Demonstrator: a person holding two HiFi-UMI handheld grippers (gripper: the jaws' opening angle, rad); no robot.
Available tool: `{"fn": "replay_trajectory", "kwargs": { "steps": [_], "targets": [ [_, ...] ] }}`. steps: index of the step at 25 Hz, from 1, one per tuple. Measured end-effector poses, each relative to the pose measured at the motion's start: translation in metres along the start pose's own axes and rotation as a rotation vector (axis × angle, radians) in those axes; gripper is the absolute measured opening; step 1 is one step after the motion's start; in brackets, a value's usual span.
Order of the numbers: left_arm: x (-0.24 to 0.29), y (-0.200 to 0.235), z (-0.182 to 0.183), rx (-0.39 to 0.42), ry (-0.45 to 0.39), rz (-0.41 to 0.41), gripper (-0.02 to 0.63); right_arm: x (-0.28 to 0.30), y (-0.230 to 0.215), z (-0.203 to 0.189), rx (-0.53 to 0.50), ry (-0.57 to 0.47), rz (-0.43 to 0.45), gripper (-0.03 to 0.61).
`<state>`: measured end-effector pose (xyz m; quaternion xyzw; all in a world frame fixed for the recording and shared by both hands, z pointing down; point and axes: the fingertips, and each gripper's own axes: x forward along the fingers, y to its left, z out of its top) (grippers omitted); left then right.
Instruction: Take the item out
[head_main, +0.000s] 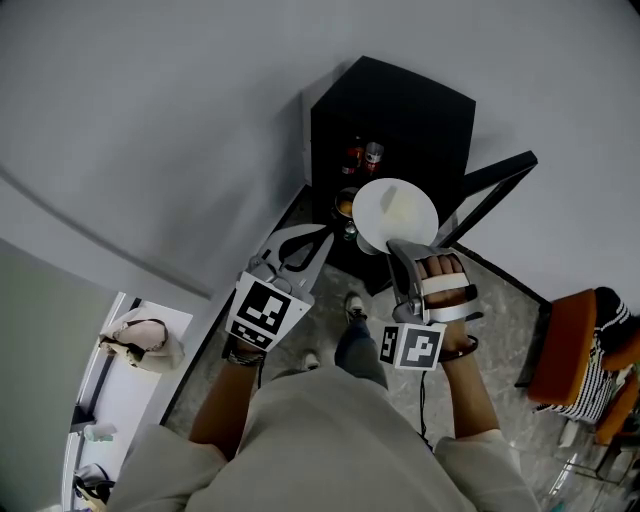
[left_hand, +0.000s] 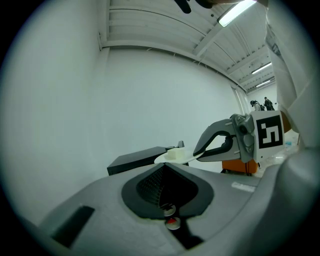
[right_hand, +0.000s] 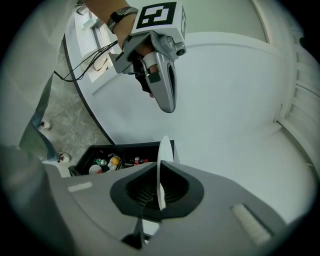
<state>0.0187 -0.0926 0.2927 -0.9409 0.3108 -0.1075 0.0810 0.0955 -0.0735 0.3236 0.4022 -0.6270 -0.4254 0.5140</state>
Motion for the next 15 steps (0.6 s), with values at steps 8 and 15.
{"fn": "replay_trajectory", "kwargs": {
  "steps": [8,15],
  "targets": [
    [-0.0025,-0.0015,0.0035,0.001,-0.005,0.003,0.003,0.0014,-0.0024,0.0041,0.024,-0.002,-0.002,0.015],
    [-0.0039,0.0047,0.0014,-0.005,-0.005,0.004,0.003,0.0073,-0.0047,0.0058,0.046,0.013,0.004,0.015]
  ]
}}
